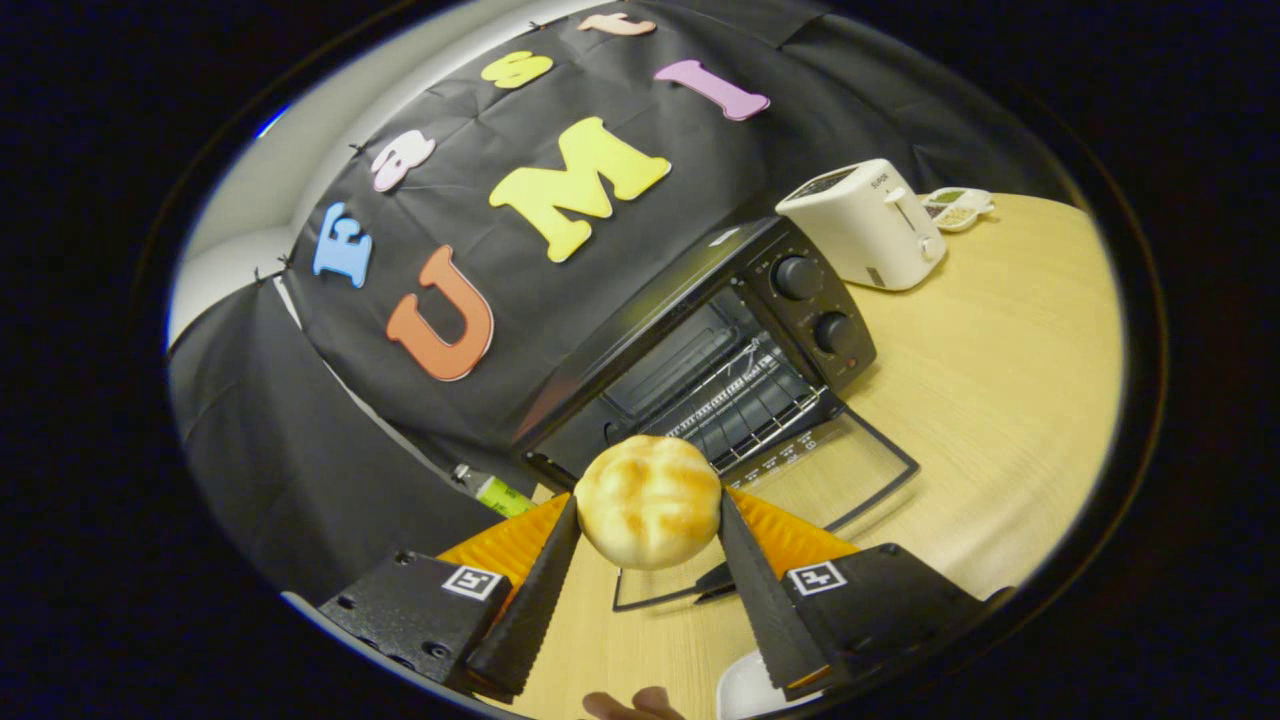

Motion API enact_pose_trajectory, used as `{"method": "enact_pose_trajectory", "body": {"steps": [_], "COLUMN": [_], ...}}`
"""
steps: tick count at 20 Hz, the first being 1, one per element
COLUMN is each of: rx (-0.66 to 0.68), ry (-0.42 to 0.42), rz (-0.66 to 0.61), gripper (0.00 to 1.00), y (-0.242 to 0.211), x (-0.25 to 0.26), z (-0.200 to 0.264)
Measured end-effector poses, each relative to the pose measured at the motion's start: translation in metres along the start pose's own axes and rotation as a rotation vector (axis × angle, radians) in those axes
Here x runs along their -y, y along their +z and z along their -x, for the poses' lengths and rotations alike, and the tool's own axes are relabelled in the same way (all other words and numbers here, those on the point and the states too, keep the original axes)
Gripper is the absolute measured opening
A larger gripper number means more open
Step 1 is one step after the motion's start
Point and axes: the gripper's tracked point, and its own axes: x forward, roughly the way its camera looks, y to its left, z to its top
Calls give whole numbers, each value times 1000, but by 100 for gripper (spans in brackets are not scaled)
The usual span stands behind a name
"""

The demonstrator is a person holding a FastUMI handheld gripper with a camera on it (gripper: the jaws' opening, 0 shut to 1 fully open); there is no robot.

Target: Open the toaster oven, put the food inside, and close the toaster oven door.

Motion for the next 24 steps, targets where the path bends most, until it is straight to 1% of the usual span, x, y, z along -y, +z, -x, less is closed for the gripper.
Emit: {"method": "enact_pose_trajectory", "body": {"steps": [3, 4, 6, 8, 10, 14, 16, 19, 21, 23, 24], "rx": [61, 63, 31, 15, 37, 94, 95, 90, 79, 84, 87], "ry": [33, 26, -2, -29, -69, -110, -92, -99, -103, -107, -111], "rz": [-40, -30, -10, -22, -19, 84, 91, 85, 76, 79, 75], "gripper": [89, 88, 89, 89, 89, 89, 89, 90, 92, 100, 100], "y": [13, 14, 7, 6, 13, 36, 40, 40, 39, 41, 42], "x": [-10, -8, 2, 11, 25, 40, 36, 37, 39, 39, 38], "z": [-36, -48, -69, -85, -98, -127, -141, -151, -149, -140, -138]}}
